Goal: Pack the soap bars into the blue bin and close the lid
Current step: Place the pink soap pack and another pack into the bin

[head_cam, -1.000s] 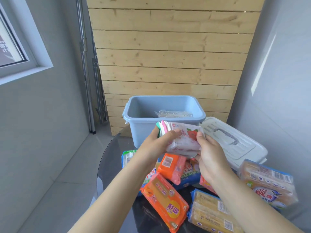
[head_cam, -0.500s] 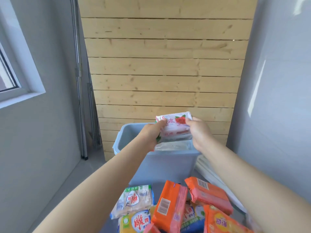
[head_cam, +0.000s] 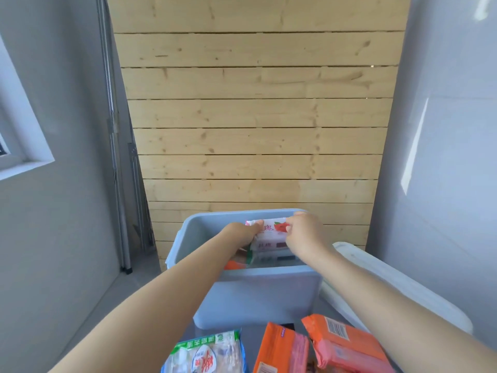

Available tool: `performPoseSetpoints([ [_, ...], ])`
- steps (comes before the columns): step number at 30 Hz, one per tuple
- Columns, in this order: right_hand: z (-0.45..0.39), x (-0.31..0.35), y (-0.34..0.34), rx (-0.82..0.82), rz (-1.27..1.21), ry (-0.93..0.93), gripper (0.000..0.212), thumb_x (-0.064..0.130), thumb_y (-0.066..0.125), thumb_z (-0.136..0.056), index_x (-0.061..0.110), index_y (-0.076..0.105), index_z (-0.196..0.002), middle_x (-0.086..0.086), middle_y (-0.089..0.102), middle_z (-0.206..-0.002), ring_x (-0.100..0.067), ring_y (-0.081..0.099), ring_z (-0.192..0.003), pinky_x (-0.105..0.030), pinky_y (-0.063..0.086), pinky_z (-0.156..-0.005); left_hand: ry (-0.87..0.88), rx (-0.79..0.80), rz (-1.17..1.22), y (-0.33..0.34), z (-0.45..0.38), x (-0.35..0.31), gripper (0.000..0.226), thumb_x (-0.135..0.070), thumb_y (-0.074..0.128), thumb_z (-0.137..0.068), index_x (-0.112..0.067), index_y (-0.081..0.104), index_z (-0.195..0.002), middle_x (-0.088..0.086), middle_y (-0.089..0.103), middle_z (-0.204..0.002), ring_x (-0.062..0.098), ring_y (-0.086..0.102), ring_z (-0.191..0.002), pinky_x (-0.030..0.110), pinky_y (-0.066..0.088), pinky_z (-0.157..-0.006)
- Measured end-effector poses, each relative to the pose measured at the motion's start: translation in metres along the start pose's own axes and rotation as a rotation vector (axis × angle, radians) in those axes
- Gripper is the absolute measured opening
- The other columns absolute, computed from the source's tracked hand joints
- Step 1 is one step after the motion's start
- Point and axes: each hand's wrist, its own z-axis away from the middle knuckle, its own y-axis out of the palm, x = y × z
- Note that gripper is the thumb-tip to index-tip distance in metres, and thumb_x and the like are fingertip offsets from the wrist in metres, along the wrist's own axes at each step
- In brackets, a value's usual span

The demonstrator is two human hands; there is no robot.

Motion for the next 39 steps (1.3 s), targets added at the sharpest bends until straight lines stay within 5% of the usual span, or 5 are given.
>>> performPoseSetpoints([
  [14,0.008,-0.008,-0.004,0.093,0.303,-0.095,0.042,0.018,0.035,-0.092,0.013,0.041,-0.133,-0.001,0.042,-0.145,-0.023,0.025,-0.137,-0.036,0.021,-0.107,0.097,0.084,0.076,0.011,0.001,-0.001,0.055,-0.047,0.054,-0.089,0.002,0.057,-0.112,0.016,0.068,-0.104,0.033,0.07,-0.093,0.041,0.054,-0.092],
  [19,0.023,-0.017,-0.024,0.066,0.025,-0.062,0.049,0.025,0.035,-0.096,0.022,0.03,-0.145,-0.009,0.037,-0.15,-0.024,0.025,-0.141,-0.033,0.021,-0.111,0.266,-0.164,-0.213,0.006,0.027,-0.009,0.044,-0.047,0.041,-0.093,-0.008,0.049,-0.073,0.002,0.049,-0.066,0.02,0.051,-0.062,0.026,0.041,-0.06],
  [25,0.082,-0.039,-0.056,-0.139,-0.133,-0.151,0.037,0.022,0.046,-0.093,0.023,0.056,-0.129,-0.003,0.057,-0.134,-0.017,0.037,-0.136,-0.03,0.022,-0.106,0.566,-0.206,-0.076,0.023,0.098,-0.014,0.036,-0.027,0.047,-0.09,-0.013,0.06,-0.12,0.001,0.067,-0.101,0.016,0.058,-0.079,0.023,0.041,-0.064],
  [29,0.14,-0.069,-0.074,-0.237,-0.201,-0.15,0.029,0.014,0.051,-0.09,0.022,0.068,-0.113,0.0,0.069,-0.115,-0.02,0.05,-0.123,-0.031,0.027,-0.101,0.642,-0.1,0.039,0.058,0.147,-0.009,0.028,-0.015,0.046,-0.087,-0.018,0.067,-0.105,-0.012,0.063,-0.08,-0.001,0.051,-0.057,0.016,0.037,-0.051],
  [39,0.222,-0.162,-0.086,-0.061,-0.139,0.082,0.025,0.022,0.051,-0.092,0.025,0.072,-0.105,0.008,0.07,-0.115,-0.016,0.058,-0.111,-0.029,0.037,-0.097,0.535,0.315,0.018,0.169,0.19,0.011,0.027,-0.014,0.051,-0.087,-0.016,0.067,-0.109,0.001,0.063,-0.095,0.014,0.059,-0.086,0.016,0.041,-0.062],
])
